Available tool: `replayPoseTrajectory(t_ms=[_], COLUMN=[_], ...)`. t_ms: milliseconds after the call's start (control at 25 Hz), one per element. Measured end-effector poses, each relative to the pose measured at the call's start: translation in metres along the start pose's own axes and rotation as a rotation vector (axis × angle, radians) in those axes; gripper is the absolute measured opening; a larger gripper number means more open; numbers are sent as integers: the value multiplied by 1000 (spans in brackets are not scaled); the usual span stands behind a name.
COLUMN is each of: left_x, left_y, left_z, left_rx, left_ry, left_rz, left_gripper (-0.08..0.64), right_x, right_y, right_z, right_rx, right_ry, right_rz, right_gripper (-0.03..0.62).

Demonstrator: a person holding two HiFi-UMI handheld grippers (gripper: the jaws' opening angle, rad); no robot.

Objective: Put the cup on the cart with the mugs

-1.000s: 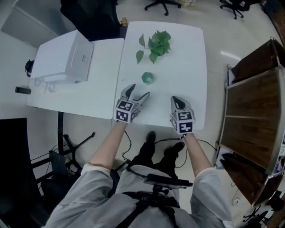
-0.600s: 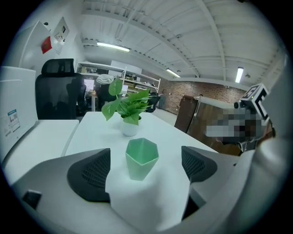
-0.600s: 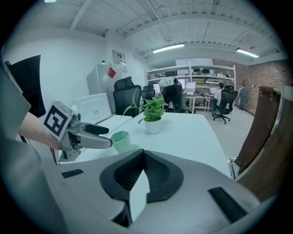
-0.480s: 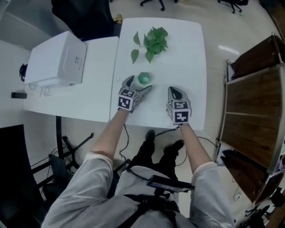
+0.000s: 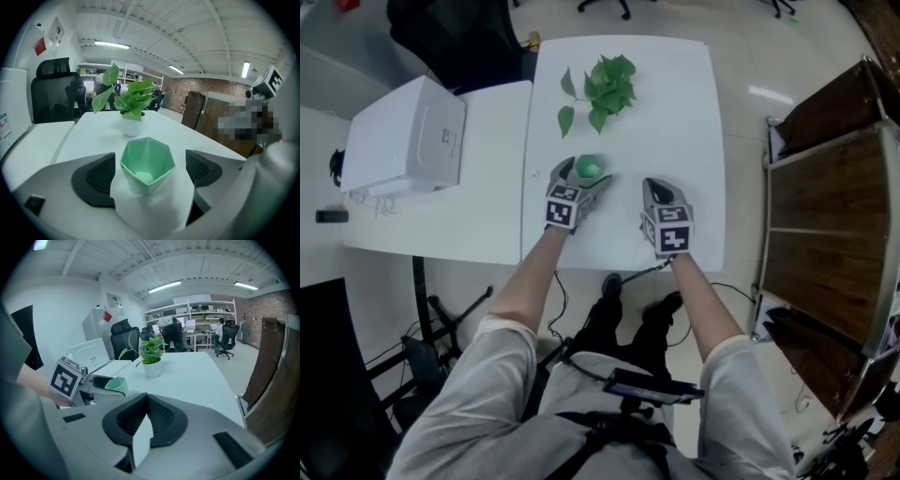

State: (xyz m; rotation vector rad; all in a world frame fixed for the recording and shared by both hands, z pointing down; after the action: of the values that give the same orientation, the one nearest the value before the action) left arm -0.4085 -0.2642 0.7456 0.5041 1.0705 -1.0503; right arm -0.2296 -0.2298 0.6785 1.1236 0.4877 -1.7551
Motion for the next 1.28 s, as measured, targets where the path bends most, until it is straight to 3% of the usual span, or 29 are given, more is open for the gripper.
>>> replayPoseTrajectory(t_ms=[80, 120, 160, 680, 960, 1120, 1280], left_x=[2, 3, 3, 23, 56, 91, 118], left_y=[-2, -3, -5, 10, 30, 58, 94], left_z=[1, 1, 0, -15, -42, -66, -91], left_rx=[13, 24, 34, 0, -1, -51, -143], left_ry=[1, 2, 3, 40, 40, 68, 76], left_rz=[8, 12, 13, 4, -8, 8, 61], left_gripper=[446, 350, 322, 319, 319, 319, 319], right_x=[-1, -1, -1, 9, 23, 29, 32], right_y=[3, 4, 6, 9, 14, 15, 21], right_z=[-2, -2, -3, -10, -41, -70, -111], right_rx=[-6, -9, -12, -16, -26, -47, -79], right_ry=[-3, -3, -3, 1, 30, 46, 82], right_rz=[3, 6, 7, -25, -68, -104, -72], right_gripper=[8, 8, 8, 8, 8, 8, 8])
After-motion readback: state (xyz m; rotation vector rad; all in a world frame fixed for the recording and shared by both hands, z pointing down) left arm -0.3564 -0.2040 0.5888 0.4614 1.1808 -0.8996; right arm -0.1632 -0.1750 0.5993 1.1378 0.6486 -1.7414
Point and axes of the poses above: the fingertips, and each gripper's own axes: z forward along the fingers, y to its right, x out of its top, the point moved 5 cm from there along -z, backward along the fingers, and after that the axes turned 8 degrees about y, right-handed, at the moved point
